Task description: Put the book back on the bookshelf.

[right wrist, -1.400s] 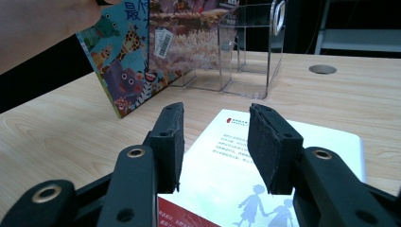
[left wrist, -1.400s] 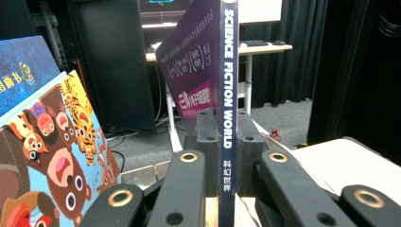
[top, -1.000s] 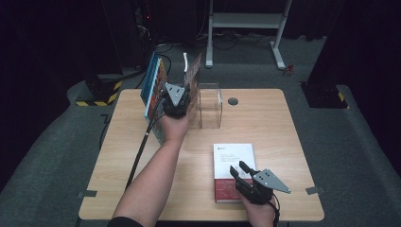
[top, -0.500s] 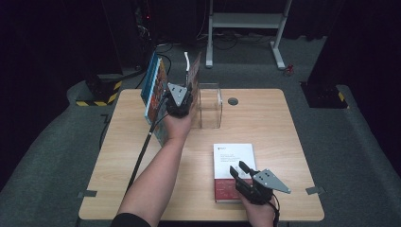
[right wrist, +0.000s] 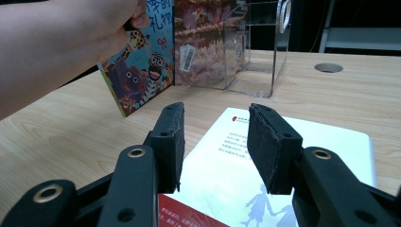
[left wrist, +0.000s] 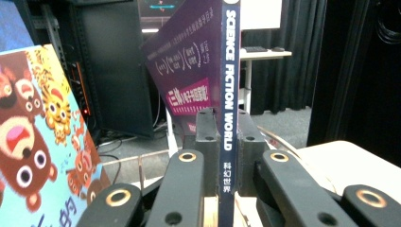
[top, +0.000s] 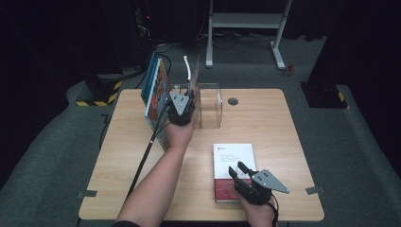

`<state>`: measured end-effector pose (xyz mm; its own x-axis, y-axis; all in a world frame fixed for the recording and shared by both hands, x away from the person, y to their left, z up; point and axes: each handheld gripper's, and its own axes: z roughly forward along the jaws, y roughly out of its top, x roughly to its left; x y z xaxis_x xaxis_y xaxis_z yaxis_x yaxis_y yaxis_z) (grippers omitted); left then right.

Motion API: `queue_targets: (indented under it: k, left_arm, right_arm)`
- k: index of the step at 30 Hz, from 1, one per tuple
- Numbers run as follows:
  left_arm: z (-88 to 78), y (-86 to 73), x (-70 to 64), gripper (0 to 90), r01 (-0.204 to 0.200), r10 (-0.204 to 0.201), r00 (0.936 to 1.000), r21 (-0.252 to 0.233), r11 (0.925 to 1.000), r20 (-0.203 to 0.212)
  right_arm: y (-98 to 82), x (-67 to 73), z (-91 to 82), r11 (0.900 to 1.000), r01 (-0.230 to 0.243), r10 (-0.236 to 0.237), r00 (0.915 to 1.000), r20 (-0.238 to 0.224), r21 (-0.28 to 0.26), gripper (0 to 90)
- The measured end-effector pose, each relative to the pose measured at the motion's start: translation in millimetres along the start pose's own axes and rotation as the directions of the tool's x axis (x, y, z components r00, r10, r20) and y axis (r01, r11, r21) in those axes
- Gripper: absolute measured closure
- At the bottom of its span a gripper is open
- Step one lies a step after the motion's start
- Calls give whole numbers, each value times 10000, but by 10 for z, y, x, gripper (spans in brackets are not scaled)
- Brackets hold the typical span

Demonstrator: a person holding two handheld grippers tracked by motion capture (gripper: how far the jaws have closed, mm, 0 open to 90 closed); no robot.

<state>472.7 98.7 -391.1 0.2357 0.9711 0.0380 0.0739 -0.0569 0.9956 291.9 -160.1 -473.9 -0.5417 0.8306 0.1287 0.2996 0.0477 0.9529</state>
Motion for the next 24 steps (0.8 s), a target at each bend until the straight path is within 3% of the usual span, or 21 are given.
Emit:
queue_targets:
  k: [15,24]
  left_arm:
    - [-207,-157,-25,791,-523,519,9986,650,9965,72]
    - [-266,-110,-2,736,-723,688,9968,936,9930,398]
  right_arm:
    - [0,25,0,10000,22,-22,10000,-37,-16,567]
    - [1,28,1,10000,30,-30,10000,-50,-7,565]
